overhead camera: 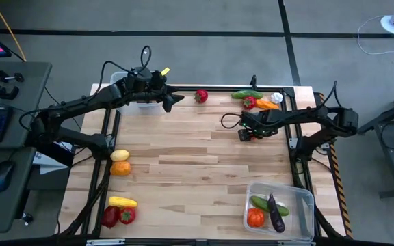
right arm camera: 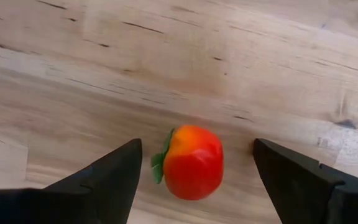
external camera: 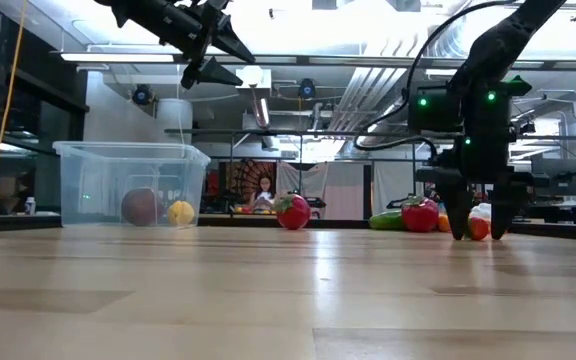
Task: Sort produce into baskets
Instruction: Put the orange tomato into the top transparent bin
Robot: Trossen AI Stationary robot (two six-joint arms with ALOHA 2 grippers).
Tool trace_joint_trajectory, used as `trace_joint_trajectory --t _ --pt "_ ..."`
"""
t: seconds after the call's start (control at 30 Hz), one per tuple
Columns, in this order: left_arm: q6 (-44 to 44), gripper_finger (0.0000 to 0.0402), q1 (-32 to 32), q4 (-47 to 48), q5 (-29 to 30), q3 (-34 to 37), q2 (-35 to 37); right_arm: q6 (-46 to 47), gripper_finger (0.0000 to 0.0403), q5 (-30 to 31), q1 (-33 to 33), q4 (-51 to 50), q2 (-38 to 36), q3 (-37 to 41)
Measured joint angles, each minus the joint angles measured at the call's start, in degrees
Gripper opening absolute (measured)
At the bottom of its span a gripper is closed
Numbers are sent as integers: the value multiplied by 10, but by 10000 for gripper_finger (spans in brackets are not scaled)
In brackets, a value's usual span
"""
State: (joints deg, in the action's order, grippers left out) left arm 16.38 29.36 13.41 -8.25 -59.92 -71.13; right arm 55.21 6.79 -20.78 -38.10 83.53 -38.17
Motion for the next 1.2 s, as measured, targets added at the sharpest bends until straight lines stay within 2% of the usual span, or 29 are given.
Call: trace_joint_trajectory --t 0.2,0.3,0.47,0.57,0.67,0.8,0.93,1.07,1.2 --pt "-1 262 0 0 0 0 0 2 279 8 0 0 1 0" --pt "-18 262 0 1 0 0 0 2 242 10 0 1 1 0" --pt "-12 262 0 3 -3 -2 1 3 158 3 0 -3 1 -4" --pt "22 262 12 4 -74 -29 16 -1 113 -8 2 -16 -3 -28" --pt "23 262 28 -2 -144 -75 47 -24 85 -9 2 1 -8 -80" --pt "-16 262 39 -2 -151 -129 90 -76 81 -4 2 124 -8 -159" --pt "-36 262 45 -2 -130 -153 138 -120 91 23 0 253 18 -239" --pt "-35 262 45 16 -121 -152 173 -168 90 22 -2 284 94 -345" --pt "-21 262 45 34 -120 -152 189 -211 90 -19 -2 285 202 -467"
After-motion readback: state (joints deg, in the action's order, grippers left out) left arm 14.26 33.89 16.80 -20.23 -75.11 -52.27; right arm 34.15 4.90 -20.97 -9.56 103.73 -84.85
